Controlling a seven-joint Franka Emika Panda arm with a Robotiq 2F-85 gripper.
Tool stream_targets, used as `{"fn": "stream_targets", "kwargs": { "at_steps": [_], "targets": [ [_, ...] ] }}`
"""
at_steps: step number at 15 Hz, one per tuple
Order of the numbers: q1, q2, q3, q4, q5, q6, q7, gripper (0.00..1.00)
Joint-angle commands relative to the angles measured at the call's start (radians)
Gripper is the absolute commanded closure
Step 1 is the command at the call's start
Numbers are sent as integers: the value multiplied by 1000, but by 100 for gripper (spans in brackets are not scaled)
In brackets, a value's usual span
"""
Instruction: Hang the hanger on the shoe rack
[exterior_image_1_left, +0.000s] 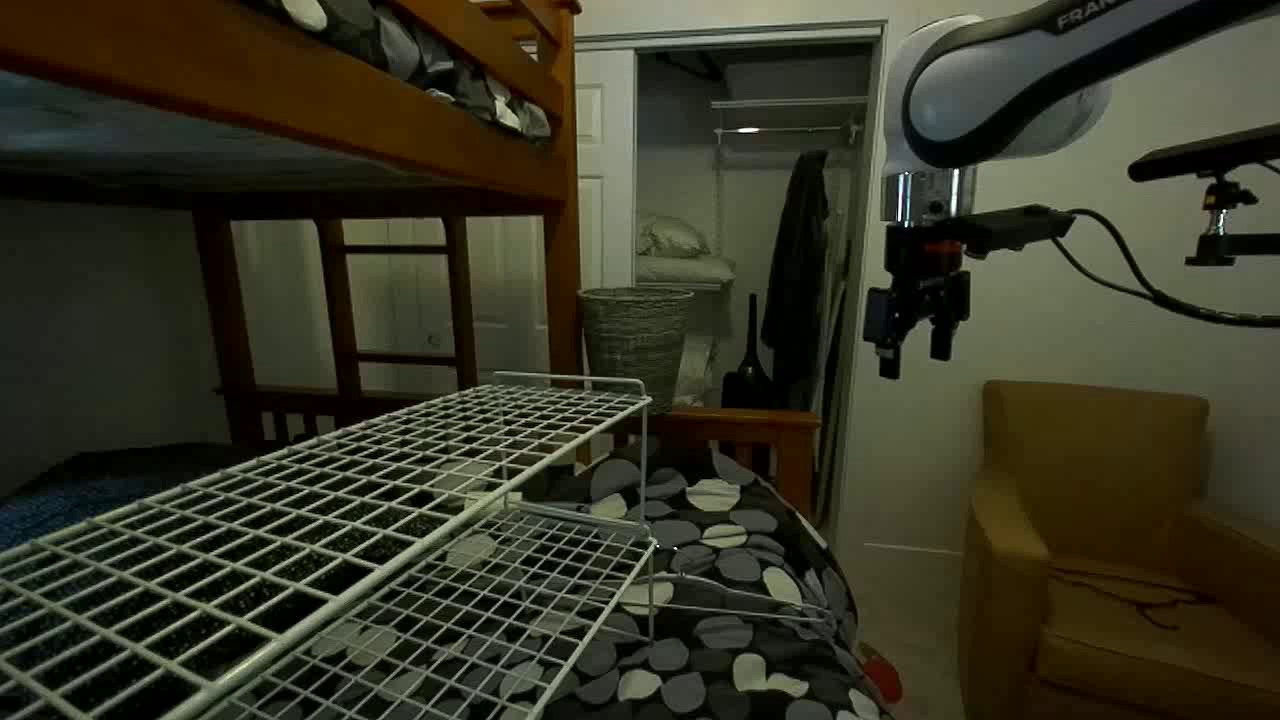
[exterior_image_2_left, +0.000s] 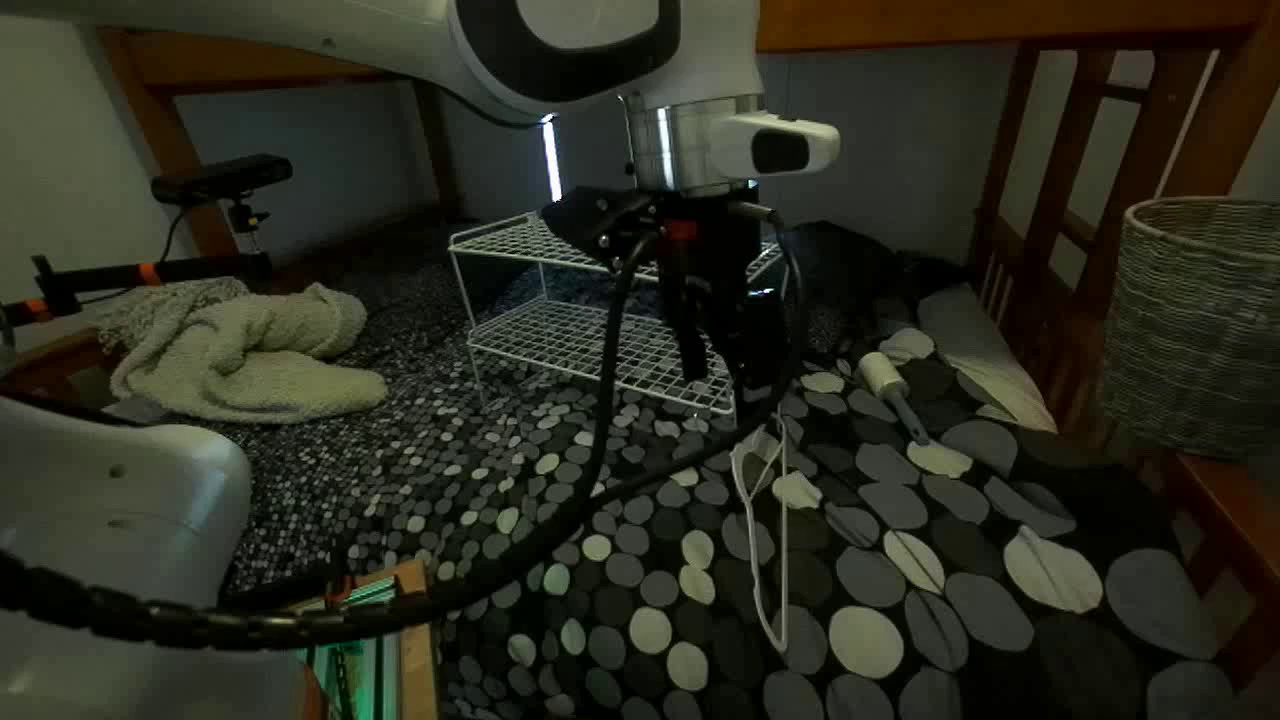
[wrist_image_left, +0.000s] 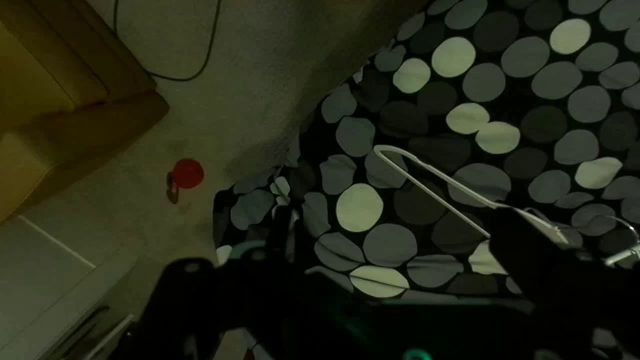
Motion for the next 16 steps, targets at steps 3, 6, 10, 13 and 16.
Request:
{"fn": "stream_targets", "kwargs": {
  "at_steps": [3,6,10,13,16],
  "targets": [
    [9,1,-7,2,-4,-2,4,0],
    [9,1,-7,2,-4,-2,4,0],
    [74,87,-9,-32,0,31,-163,0],
    [113,156,-2,-63,-13,105,-264,0],
    [140,216,9,-100,-39,228,-360,0]
  ]
}}
